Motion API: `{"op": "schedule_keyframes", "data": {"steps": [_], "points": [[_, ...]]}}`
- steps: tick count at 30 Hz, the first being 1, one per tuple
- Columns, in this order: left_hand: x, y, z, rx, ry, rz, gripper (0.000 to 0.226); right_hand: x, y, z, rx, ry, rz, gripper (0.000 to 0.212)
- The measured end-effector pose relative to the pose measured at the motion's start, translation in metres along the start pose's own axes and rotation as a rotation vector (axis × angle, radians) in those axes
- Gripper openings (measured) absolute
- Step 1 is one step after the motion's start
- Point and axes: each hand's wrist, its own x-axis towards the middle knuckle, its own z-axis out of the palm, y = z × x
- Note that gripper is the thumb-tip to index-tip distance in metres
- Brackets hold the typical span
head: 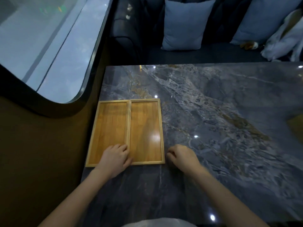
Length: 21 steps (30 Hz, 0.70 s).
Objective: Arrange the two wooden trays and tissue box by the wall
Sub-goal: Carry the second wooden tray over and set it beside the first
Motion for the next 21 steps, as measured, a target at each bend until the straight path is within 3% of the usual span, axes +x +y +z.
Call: {"op": "schedule_keyframes", "data": {"steps": [8,15,21], "points": [[0.088,0.07,-0.064,-0.156,0.153,0.125,0.037,-0.036,0.069,-0.075,-0.074,0.109,-0.034,0.027],[0.167,0.207,-0.125,-0.229,0.276,0.312,0.033,-0.08,0.18,-0.142,-0.048,0.364,0.095,0.022],[0.236,0.33,-0.154,-0.228,0.318,0.458,0.043,-0.124,0.295,-0.186,-0.089,0.537,0.295,0.013]]}}
